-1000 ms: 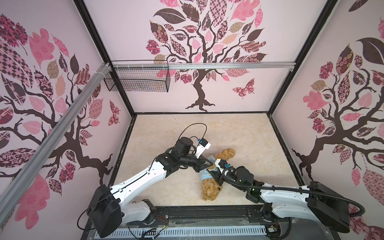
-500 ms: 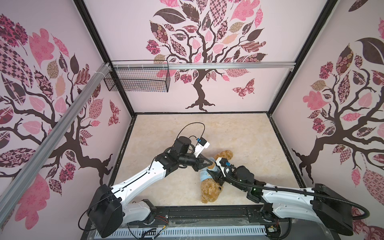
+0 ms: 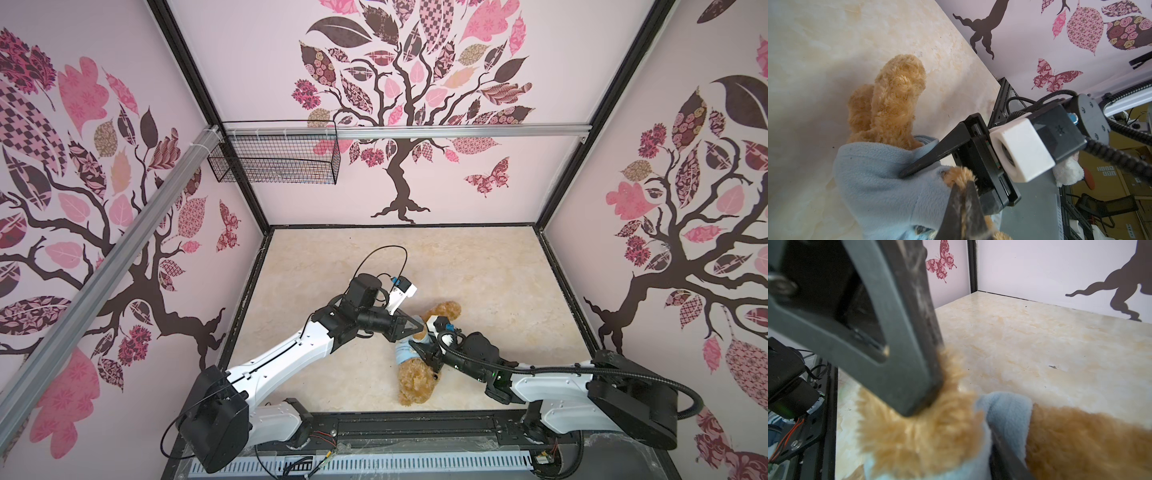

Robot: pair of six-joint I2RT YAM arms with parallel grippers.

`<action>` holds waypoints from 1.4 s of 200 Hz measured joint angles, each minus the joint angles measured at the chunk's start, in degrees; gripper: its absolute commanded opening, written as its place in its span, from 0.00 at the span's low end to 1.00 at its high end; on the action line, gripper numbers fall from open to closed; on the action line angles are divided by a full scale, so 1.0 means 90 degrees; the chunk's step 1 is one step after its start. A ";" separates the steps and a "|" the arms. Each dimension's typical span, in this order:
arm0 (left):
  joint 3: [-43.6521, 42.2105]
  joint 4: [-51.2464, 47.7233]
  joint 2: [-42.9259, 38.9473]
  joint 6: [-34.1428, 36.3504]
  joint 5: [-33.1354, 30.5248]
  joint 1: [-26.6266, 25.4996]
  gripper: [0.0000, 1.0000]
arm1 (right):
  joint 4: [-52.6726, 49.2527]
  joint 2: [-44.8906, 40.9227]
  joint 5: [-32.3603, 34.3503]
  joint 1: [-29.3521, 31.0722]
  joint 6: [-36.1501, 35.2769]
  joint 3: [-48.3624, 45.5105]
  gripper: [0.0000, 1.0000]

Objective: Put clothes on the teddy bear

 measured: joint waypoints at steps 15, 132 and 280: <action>-0.0061 0.0087 -0.0012 -0.0085 0.0046 0.0102 0.00 | 0.0036 0.0100 0.0010 -0.0012 0.0165 0.0053 0.55; -0.0578 -0.0500 -0.1163 0.2266 -0.0821 0.0078 0.00 | -0.0763 -0.0260 -0.1088 -0.0357 0.1047 0.0296 0.64; 0.0911 -0.1030 0.0306 0.3021 -0.1851 0.0408 0.00 | -0.5117 -0.2997 -0.1025 -0.2776 0.0699 0.1503 0.84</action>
